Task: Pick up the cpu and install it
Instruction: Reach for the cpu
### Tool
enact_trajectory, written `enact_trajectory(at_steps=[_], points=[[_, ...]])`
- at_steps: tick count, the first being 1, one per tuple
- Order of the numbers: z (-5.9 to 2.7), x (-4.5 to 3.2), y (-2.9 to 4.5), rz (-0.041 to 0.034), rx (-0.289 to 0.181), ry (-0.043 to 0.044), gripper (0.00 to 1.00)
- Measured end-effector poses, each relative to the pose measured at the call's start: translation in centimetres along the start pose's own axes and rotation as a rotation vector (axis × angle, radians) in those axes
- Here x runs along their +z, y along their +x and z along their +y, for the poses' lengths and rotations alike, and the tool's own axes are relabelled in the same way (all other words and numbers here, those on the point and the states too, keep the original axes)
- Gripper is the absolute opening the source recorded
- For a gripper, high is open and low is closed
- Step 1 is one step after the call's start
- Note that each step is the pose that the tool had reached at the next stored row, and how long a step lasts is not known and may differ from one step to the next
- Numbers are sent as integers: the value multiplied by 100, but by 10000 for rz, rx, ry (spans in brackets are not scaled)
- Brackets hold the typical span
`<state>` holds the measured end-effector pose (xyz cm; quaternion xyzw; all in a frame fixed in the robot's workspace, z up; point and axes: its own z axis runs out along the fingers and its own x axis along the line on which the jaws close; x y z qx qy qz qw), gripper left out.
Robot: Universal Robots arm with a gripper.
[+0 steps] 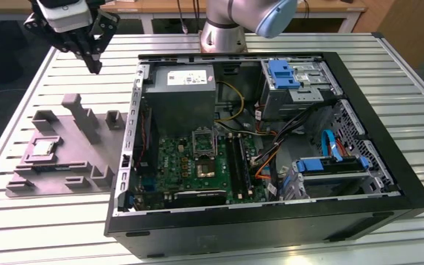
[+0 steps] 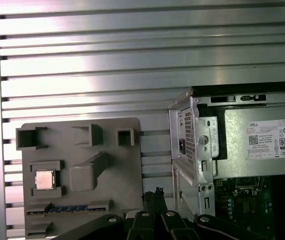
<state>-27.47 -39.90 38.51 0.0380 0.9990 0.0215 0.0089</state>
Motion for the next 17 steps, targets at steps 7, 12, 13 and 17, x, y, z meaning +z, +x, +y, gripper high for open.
enact_trajectory(at_steps=[7, 12, 13, 17], points=[[-15, 1, 191, 130, 7, 9, 11], [-23, 0, 305, 201, 9, 16, 11], [-23, 0, 305, 201, 9, 15, 11], [-23, 0, 306, 202, 8, 15, 11]])
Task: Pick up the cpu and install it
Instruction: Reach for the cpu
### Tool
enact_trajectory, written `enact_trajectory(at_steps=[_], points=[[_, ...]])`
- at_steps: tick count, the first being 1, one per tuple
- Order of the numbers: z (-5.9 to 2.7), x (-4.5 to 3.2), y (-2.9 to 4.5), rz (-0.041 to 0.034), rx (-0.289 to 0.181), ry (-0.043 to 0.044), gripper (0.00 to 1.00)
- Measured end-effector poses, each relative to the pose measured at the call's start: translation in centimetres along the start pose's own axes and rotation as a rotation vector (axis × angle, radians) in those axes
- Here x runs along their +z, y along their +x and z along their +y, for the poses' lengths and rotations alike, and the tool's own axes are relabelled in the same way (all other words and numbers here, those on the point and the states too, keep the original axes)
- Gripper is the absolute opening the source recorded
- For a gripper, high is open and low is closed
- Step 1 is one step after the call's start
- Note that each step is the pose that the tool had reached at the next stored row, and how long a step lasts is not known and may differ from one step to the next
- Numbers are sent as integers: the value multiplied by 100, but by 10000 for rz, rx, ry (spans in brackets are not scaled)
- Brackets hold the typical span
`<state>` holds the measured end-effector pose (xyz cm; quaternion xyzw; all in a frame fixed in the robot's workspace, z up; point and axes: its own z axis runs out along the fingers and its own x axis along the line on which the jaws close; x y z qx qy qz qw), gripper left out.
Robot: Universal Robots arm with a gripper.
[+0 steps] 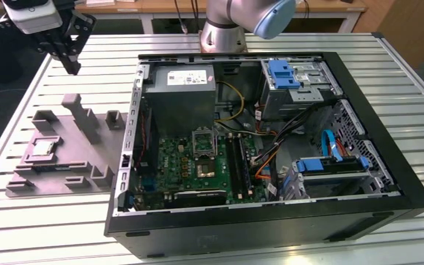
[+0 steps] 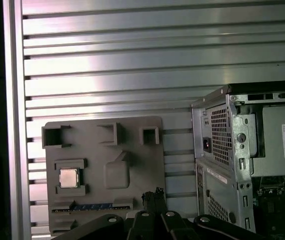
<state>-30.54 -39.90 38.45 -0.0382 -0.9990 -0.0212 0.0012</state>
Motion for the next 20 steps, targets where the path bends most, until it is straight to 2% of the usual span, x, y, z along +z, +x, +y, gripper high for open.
enact_trajectory(at_steps=[4, 14, 20], points=[[-1, 0, 17, 3, 2, 0, 11], [-18, 4, 234, 30, 1, 2, 11], [-25, 11, 320, 84, 3, 6, 11]])
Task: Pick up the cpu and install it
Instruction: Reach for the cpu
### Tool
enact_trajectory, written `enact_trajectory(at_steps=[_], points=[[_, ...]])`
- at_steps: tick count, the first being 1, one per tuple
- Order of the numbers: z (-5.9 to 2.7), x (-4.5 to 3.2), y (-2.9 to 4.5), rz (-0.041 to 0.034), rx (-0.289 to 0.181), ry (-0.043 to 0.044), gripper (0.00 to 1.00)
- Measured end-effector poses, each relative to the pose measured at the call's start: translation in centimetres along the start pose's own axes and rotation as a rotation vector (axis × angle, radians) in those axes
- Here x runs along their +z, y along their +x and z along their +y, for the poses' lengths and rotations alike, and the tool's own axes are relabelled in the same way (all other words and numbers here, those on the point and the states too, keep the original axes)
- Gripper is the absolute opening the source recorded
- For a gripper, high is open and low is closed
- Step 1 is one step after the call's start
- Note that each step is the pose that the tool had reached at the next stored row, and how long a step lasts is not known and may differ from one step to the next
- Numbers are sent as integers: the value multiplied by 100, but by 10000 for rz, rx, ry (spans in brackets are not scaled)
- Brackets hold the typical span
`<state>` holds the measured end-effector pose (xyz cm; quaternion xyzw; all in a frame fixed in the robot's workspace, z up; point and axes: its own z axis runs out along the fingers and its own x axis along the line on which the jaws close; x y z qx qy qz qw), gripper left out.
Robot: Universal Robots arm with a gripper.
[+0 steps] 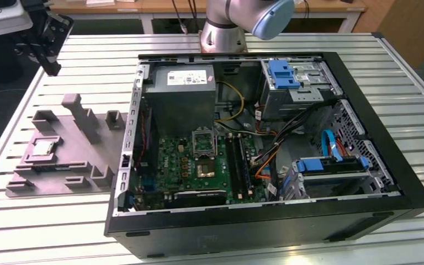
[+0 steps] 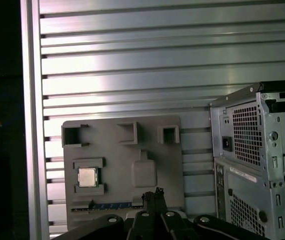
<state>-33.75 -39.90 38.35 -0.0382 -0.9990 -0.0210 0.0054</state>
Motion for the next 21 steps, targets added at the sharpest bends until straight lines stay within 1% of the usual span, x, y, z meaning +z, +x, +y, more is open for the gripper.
enact_trajectory(at_steps=[5, 21], points=[[-4, 6, 55, 44, 3, 4, 11], [-16, 23, 200, 124, 6, 9, 11]])
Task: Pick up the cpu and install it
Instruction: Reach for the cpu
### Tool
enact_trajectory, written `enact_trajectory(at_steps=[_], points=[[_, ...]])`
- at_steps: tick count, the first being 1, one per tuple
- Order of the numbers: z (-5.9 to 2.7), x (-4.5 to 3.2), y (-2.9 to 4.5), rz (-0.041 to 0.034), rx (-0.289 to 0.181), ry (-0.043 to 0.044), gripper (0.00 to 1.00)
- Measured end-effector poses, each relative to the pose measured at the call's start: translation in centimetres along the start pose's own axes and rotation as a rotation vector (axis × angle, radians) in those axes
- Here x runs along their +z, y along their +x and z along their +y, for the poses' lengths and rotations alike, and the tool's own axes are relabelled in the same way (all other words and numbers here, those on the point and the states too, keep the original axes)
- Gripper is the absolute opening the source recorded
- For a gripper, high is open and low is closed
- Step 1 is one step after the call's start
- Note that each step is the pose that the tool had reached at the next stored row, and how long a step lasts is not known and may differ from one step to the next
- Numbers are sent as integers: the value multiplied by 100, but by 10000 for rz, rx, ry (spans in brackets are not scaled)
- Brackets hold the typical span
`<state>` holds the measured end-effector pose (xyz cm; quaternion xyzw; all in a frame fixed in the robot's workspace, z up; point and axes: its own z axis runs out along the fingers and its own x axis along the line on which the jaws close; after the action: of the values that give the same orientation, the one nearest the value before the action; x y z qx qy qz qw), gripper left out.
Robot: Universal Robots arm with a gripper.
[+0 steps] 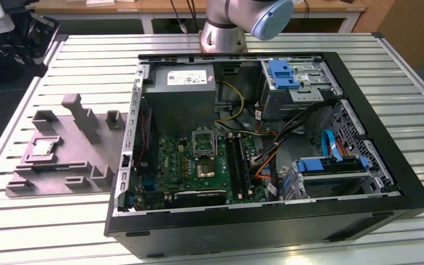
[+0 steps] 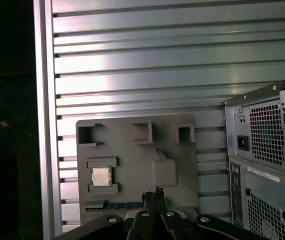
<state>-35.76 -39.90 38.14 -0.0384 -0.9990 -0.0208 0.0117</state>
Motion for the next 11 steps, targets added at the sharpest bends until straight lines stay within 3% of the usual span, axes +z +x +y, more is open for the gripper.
enact_trajectory(at_steps=[11], points=[[-9, 11, 107, 50, 2, 4, 11]])
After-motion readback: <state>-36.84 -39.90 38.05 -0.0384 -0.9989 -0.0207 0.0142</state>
